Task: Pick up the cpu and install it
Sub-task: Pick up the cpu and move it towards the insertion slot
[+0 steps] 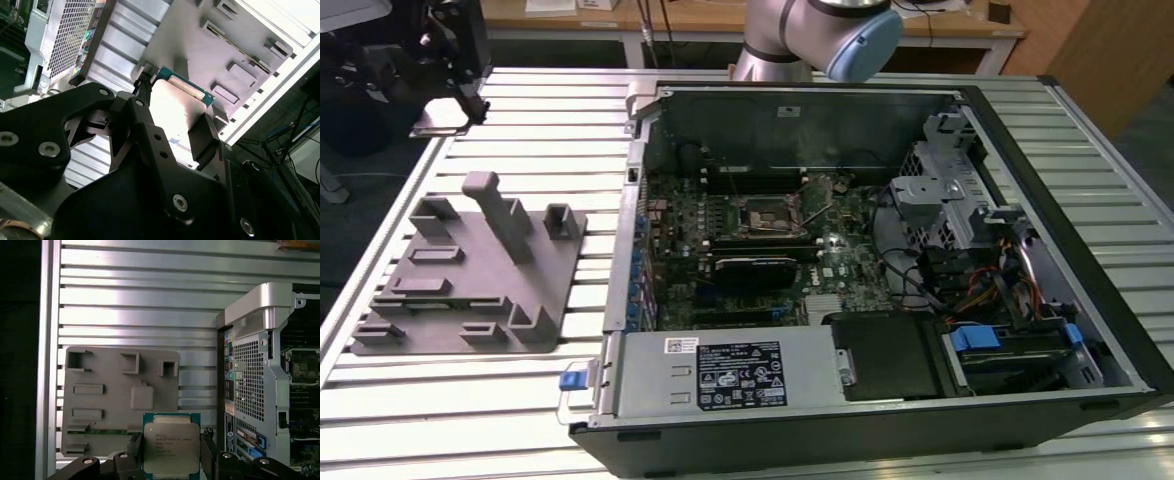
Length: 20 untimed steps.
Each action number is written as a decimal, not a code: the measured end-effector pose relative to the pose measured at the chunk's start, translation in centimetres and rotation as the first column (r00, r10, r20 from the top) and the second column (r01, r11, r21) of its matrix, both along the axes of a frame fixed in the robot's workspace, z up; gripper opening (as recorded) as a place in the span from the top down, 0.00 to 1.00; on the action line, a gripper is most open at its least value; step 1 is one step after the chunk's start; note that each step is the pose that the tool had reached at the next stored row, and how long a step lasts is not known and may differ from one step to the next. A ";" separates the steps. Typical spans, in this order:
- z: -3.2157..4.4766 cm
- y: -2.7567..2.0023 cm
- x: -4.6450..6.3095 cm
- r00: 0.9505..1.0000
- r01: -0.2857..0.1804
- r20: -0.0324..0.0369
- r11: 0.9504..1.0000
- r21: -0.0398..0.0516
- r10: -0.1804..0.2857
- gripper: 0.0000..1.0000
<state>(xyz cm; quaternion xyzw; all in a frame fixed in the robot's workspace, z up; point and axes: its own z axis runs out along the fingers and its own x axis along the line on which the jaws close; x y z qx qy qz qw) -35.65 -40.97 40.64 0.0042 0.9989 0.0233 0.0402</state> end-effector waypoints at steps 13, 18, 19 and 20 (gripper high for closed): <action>0.01 0.00 2.5 1.000 0.000 0.000 1.000 0.000 0.000 0.46; 0.00 0.00 3.7 1.000 0.000 0.000 1.000 0.000 0.000 0.46; 0.00 0.00 3.9 1.000 0.000 0.000 1.000 0.000 0.000 0.46; 0.00 0.00 4.2 1.000 0.000 0.000 1.000 0.000 0.000 0.46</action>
